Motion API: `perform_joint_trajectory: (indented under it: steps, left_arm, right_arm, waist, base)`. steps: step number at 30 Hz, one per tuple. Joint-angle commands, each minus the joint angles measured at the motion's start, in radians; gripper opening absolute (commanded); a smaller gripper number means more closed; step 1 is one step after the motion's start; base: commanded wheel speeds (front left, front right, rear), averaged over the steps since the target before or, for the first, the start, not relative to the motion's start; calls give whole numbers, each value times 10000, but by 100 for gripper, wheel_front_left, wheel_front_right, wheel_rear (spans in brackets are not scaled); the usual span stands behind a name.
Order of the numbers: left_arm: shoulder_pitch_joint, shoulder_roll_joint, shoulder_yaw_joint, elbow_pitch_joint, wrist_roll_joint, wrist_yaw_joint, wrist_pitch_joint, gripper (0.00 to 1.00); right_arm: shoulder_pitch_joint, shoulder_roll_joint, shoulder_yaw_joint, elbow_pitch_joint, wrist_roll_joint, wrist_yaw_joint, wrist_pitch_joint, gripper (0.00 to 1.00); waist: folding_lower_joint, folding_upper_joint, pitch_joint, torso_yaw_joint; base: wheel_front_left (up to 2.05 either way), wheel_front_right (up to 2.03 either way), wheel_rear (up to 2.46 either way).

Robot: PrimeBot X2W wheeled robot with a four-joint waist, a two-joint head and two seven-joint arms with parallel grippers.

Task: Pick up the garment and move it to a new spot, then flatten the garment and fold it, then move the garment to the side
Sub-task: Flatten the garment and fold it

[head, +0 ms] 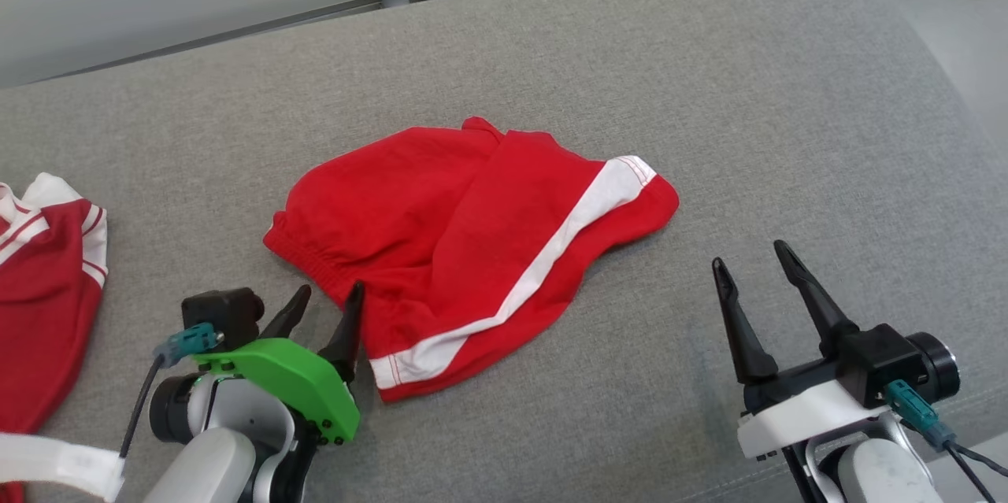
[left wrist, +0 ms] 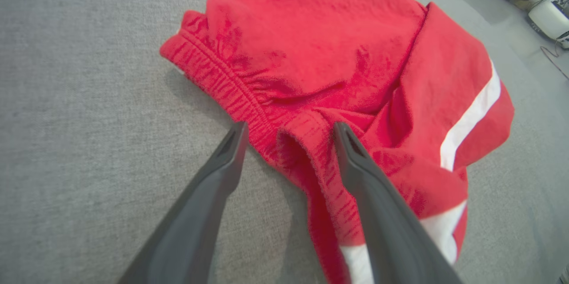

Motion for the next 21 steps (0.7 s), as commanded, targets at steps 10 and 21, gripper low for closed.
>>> perform_joint_trajectory:
  steps: [10,21]
  left_arm:
    - [1775,893,688,-1369,292,480,-1390,100]
    - [2970,943,1304,-741,617,15,-3491,100]
  right_arm:
    - [371,-660,-634,-884,-298,-3,-30,100]
    - [817,-760,-595,-653,-268,-3,-30,100]
  waist:
    - [0,72,-764,1067]
    - [0,72,-1363,1793]
  base:
    - [0,0,0]
    - [0,0,0]
